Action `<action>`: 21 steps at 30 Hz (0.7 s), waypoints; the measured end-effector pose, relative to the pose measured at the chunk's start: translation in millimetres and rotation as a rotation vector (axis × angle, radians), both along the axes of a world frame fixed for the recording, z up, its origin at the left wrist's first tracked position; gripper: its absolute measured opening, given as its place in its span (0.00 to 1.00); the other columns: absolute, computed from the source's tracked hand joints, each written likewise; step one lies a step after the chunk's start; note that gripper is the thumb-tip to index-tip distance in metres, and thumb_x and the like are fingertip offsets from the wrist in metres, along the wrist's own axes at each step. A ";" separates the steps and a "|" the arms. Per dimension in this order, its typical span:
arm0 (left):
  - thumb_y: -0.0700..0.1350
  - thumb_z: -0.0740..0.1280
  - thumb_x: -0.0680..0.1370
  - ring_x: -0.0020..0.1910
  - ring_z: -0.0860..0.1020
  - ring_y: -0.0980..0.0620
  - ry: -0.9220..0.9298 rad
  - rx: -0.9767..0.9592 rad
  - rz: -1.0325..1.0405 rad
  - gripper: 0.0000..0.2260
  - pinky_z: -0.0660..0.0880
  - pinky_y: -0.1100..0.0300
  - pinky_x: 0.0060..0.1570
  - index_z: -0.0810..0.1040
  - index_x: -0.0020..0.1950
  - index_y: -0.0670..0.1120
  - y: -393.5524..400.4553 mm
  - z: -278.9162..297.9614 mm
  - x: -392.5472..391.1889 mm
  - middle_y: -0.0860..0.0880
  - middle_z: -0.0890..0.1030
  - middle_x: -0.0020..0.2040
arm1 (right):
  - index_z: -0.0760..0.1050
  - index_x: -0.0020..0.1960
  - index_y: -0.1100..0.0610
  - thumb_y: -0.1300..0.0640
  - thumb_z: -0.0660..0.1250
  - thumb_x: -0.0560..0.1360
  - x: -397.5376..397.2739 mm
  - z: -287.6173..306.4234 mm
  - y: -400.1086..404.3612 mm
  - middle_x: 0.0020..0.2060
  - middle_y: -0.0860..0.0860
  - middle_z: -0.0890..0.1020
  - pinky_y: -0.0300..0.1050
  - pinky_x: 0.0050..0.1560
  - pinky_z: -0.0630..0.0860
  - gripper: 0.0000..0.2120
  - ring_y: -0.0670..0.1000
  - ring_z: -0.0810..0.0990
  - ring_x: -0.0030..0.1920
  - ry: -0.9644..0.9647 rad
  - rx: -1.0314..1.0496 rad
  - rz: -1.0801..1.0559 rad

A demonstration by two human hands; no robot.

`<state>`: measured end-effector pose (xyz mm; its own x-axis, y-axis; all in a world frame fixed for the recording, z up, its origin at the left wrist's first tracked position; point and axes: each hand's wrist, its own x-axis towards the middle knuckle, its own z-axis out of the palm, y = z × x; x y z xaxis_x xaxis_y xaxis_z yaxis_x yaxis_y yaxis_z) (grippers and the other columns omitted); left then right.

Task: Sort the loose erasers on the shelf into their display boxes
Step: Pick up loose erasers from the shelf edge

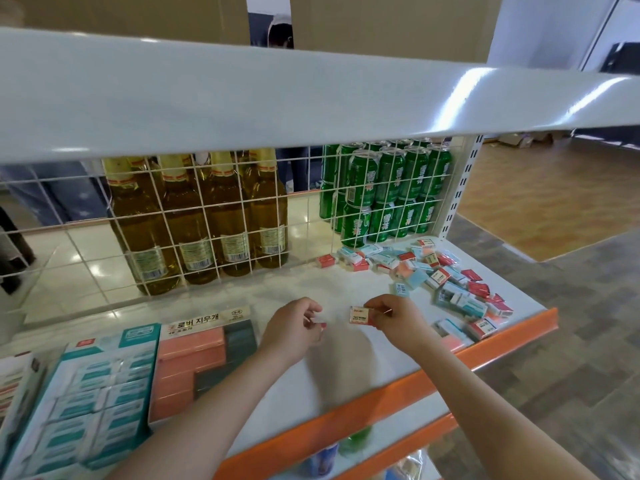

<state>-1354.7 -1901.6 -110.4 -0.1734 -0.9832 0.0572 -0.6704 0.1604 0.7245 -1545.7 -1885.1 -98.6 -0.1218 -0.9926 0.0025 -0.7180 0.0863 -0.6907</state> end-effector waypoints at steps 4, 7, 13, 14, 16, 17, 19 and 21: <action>0.47 0.63 0.79 0.57 0.76 0.52 -0.195 -0.062 -0.132 0.13 0.73 0.59 0.55 0.76 0.63 0.52 4.0 -3.0 -4.2 0.52 0.79 0.58 | 0.78 0.55 0.57 0.62 0.60 0.77 -0.8 -0.3 4.2 0.49 0.50 0.80 0.31 0.38 0.69 0.11 0.47 0.76 0.46 0.013 0.007 -0.021; 0.41 0.55 0.80 0.60 0.73 0.47 -0.433 -0.066 -0.240 0.19 0.71 0.57 0.55 0.69 0.69 0.55 5.8 -10.1 -5.7 0.48 0.74 0.60 | 0.78 0.55 0.57 0.62 0.61 0.77 -3.0 0.0 7.7 0.50 0.51 0.81 0.37 0.46 0.72 0.10 0.48 0.77 0.48 0.006 0.017 -0.044; 0.41 0.62 0.78 0.57 0.74 0.46 -0.434 -0.029 -0.080 0.14 0.71 0.55 0.52 0.69 0.63 0.48 5.8 -11.9 1.2 0.47 0.73 0.60 | 0.78 0.55 0.57 0.62 0.60 0.77 -4.6 0.9 13.2 0.51 0.51 0.80 0.42 0.52 0.74 0.10 0.49 0.76 0.49 0.003 0.031 -0.064; 0.43 0.63 0.77 0.55 0.75 0.47 -0.426 -0.018 -0.048 0.10 0.71 0.56 0.51 0.72 0.59 0.47 5.1 -10.7 3.0 0.47 0.75 0.58 | 0.78 0.55 0.57 0.62 0.60 0.77 -4.0 1.0 13.6 0.51 0.51 0.81 0.42 0.51 0.74 0.10 0.48 0.76 0.49 0.011 0.033 -0.060; 0.44 0.65 0.76 0.52 0.76 0.47 -0.342 0.016 -0.009 0.07 0.71 0.57 0.48 0.77 0.53 0.45 4.1 -8.0 7.1 0.46 0.78 0.54 | 0.78 0.55 0.56 0.61 0.61 0.77 -2.2 1.3 14.5 0.51 0.51 0.81 0.40 0.50 0.73 0.10 0.48 0.76 0.49 0.019 0.035 -0.051; 0.44 0.66 0.76 0.51 0.77 0.48 -0.261 0.042 0.004 0.07 0.72 0.58 0.48 0.78 0.52 0.45 3.9 -7.1 8.9 0.46 0.79 0.53 | 0.78 0.56 0.56 0.61 0.61 0.77 -0.9 1.5 14.9 0.51 0.51 0.81 0.39 0.49 0.72 0.10 0.48 0.76 0.48 0.019 0.035 -0.048; 0.43 0.67 0.75 0.50 0.78 0.49 -0.074 0.072 0.020 0.08 0.73 0.58 0.49 0.80 0.53 0.44 4.2 -4.3 11.6 0.47 0.81 0.52 | 0.78 0.56 0.56 0.61 0.60 0.77 2.3 2.1 15.4 0.51 0.51 0.81 0.38 0.49 0.71 0.10 0.47 0.75 0.48 0.015 0.029 -0.039; 0.40 0.67 0.75 0.48 0.78 0.51 0.104 0.088 0.041 0.09 0.74 0.60 0.50 0.81 0.55 0.43 6.6 1.4 13.4 0.48 0.81 0.51 | 0.78 0.56 0.57 0.62 0.60 0.77 6.4 3.3 15.8 0.51 0.51 0.81 0.37 0.49 0.70 0.11 0.47 0.76 0.47 0.004 0.011 -0.021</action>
<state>-1341.3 -1895.0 -109.0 -0.1305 -0.9914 -0.0136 -0.5956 0.0674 0.8004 -1539.3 -1869.3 -95.2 -0.1422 -0.9898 -0.0081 -0.7190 0.1089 -0.6864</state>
